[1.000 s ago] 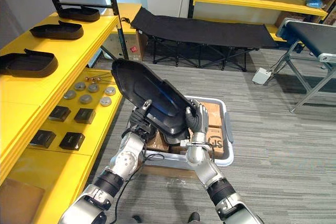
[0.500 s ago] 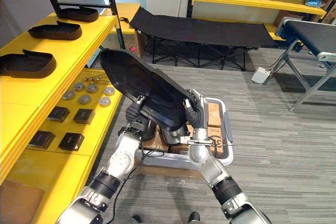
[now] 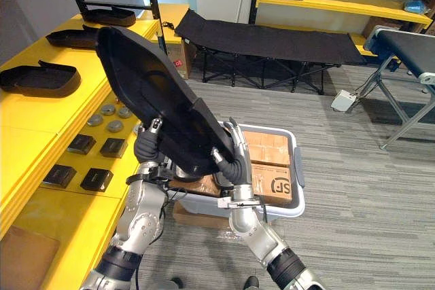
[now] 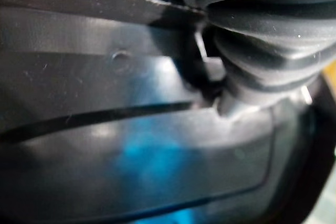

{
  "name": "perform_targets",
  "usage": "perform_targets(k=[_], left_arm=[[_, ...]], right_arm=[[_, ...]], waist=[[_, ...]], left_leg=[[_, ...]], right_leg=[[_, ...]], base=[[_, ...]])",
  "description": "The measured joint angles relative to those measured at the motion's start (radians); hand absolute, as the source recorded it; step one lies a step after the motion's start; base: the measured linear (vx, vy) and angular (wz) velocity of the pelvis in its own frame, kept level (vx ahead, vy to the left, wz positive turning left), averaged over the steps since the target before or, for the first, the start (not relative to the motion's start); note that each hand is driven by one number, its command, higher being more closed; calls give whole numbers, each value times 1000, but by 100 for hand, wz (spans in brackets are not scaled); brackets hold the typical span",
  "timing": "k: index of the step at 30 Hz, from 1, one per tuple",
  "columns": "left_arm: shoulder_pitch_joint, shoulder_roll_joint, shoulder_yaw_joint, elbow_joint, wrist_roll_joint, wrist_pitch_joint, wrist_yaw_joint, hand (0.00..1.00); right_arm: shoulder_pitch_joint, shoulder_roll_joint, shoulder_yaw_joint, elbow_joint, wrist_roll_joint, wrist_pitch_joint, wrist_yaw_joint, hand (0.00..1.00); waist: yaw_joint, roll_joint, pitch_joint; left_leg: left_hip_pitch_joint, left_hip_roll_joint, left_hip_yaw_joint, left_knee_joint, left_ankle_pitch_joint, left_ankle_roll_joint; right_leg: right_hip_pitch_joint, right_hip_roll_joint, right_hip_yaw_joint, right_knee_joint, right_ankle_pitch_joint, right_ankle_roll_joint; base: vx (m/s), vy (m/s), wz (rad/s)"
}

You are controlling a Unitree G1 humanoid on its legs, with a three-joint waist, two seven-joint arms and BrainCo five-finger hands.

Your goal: Walk over and take plastic housings, then place them on the shelf

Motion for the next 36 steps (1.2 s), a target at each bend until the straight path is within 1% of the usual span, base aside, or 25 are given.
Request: perform_targets(k=[1, 2, 3, 4, 5, 6, 7, 8, 9, 10, 11, 12, 14, 15, 17, 19, 20, 21, 23, 24, 25, 28, 31, 35, 36], left_arm=[[33, -12, 7, 0, 94, 1, 44, 100], [43, -16, 7, 0, 138, 1, 66, 100], [59, -24, 7, -4, 211, 4, 110, 100], [74, -26, 9, -11, 291, 14, 162, 100], [80, -25, 9, -19, 340, 24, 193, 100], [90, -25, 13, -34, 415, 35, 237, 100], [93, -25, 16, -42, 449, 43, 261, 100], [99, -25, 23, -58, 539, 65, 312, 100], [108, -24, 36, -67, 640, 85, 358, 100], [111, -24, 42, -72, 691, 99, 378, 100], [118, -21, 57, -81, 783, 126, 409, 100], [132, -19, 65, -95, 842, 152, 430, 100], [157, -17, 82, -104, 894, 178, 454, 100], [174, -15, 98, -106, 900, 184, 460, 100], [196, -15, 119, -109, 870, 179, 466, 100], [218, -23, 145, -115, 798, 148, 464, 100], [229, -27, 158, -128, 758, 112, 459, 100], [239, -27, 167, -145, 732, 85, 449, 100], [269, -27, 183, -195, 680, 34, 420, 100], [288, -27, 193, -231, 649, 4, 395, 100], [314, -29, 224, -268, 617, -35, 365, 100], [362, -44, 311, -304, 542, -85, 306, 100], [407, -70, 371, -314, 480, -114, 252, 100], [427, -76, 383, -340, 456, -131, 200, 100], [428, -76, 386, -357, 457, -135, 185, 100]], right_arm=[[7, 12, 2, -16, 25, 3, 35, 0], [10, 14, 4, -29, 38, 3, 43, 0], [14, 15, 8, -58, 43, 3, 58, 0], [21, 15, 10, -93, 52, 1, 77, 0], [25, 14, 14, -113, 70, -4, 87, 0], [36, 12, 20, -152, 90, -8, 102, 0], [41, 11, 25, -170, 105, -13, 111, 0], [48, 10, 27, -198, 125, -27, 128, 0], [52, 7, 26, -223, 169, -56, 144, 0], [54, 5, 25, -236, 194, -77, 144, 0], [63, 5, 20, -276, 241, -114, 141, 0], [76, 7, 12, -318, 292, -152, 145, 0], [111, 7, -28, -373, 356, -194, 161, 0], [134, 7, -64, -391, 395, -208, 181, 0], [176, 5, -127, -408, 406, -197, 197, 0], [230, 4, -181, -411, 408, -149, 236, 0], [275, 3, -218, -409, 419, -107, 275, 0], [311, 2, -244, -405, 437, -79, 306, 0], [375, 0, -302, -379, 490, -40, 370, 0], [416, 3, -358, -348, 526, -28, 407, 0], [449, 6, -432, -303, 569, -21, 457, 0], [464, 10, -542, -236, 632, -20, 524, 0], [466, 11, -585, -201, 632, -20, 566, 0], [449, 28, -584, -174, 631, -15, 613, 0], [438, 38, -583, -167, 630, -9, 620, 0]], waist=[[0, 1, -9], [2, 1, -10], [4, 1, -10], [4, 1, -10], [5, 1, -10], [5, 1, -10], [6, 1, -10], [6, 1, -10], [6, 1, -11], [6, 1, -11], [6, 1, -11], [6, 2, -11], [5, 7, -27], [4, 11, -38], [5, 16, -42], [-1, 22, -45], [-3, 22, -46], [-1, 21, -46], [-6, 25, -44], [-7, 26, -44], [-7, 26, -44], [-16, 35, -38], [-13, 45, -33], [4, 46, -30], [2, 45, -29]], left_leg=[[0, 0, 0, 0, 0, 0], [0, -1, 0, 0, 0, 0], [0, -1, 0, -1, 0, 0], [0, -2, 0, -1, -1, 0], [0, -2, 0, -2, -1, 0], [1, -2, 0, -2, -1, 1], [1, -2, 0, -2, -1, 1], [1, -2, 1, -3, -2, 1], [3, -2, 2, -4, -2, 1], [4, -2, 3, -5, -2, 1], [9, -2, 4, -9, -2, 1], [19, -2, 6, -14, -2, 1], [20, -2, 8, -14, -5, -1], [21, -2, 11, -15, -6, -1], [30, -1, 26, -16, -11, -1], [34, 0, 33, -16, -16, 1], [34, 0, 42, -16, -18, 1], [34, 1, 55, -17, -20, 0], [35, 1, 61, -17, -24, 1], [37, 1, 66, -17, -26, 0], [37, 1, 75, -17, -29, 0], [37, -1, 83, -19, -33, 1], [47, -4, 82, -35, -32, 2], [48, -9, 71, -38, -32, 2], [41, -14, 54, -38, -32, 3]], right_leg=[[0, 0, -1, 0, 0, 1], [0, 0, -2, 0, 0, 0], [0, -1, -2, 0, 0, 0], [0, -1, -2, 0, 0, 0], [0, -1, -2, 0, 0, 0], [0, -1, -2, 0, 0, 0], [0, -1, -2, 0, -1, 0], [0, -1, -2, 0, -1, 0], [0, -1, -1, 0, -4, -3], [1, -1, -1, 0, -5, -4], [2, -1, 0, 0, -8, -2], [8, -1, 1, 0, -11, 0], [9, -1, 2, 0, -12, 0], [8, -1, 5, 0, -12, 2], [7, 0, 23, 0, -10, 5], [6, 0, 29, 0, -10, 5], [1, 0, 36, 0, -10, 5], [-8, 1, 50, 0, -10, 6], [-10, 1, 56, 0, -9, 7], [-11, 0, 60, 0, -9, 8], [-17, 1, 71, 0, -8, 10], [-22, -1, 81, 0, -7, 11], [-19, -1, 81, 0, -8, 13], [-13, -7, 70, 0, -14, 21], [-7, -13, 50, 0, -18, 26]], base=[[0, 0, 0], [0, 0, 0], [0, 0, 0], [0, 0, 0], [0, 0, 0], [0, 0, 0], [0, 0, 0], [0, 0, 0], [0, 0, 0], [0, 0, 0], [-9, 10, -4], [-1, 10, -3], [0, 0, 0], [24, 21, -6], [15, 27, -19], [3, 26, -17], [-3, 24, -19], [-1, 23, -27], [4, 15, -16], [9, 25, -13], [7, 23, -19], [1, 21, -10], [0, 0, 0], [2, 11, 10], [1, 25, 33]])
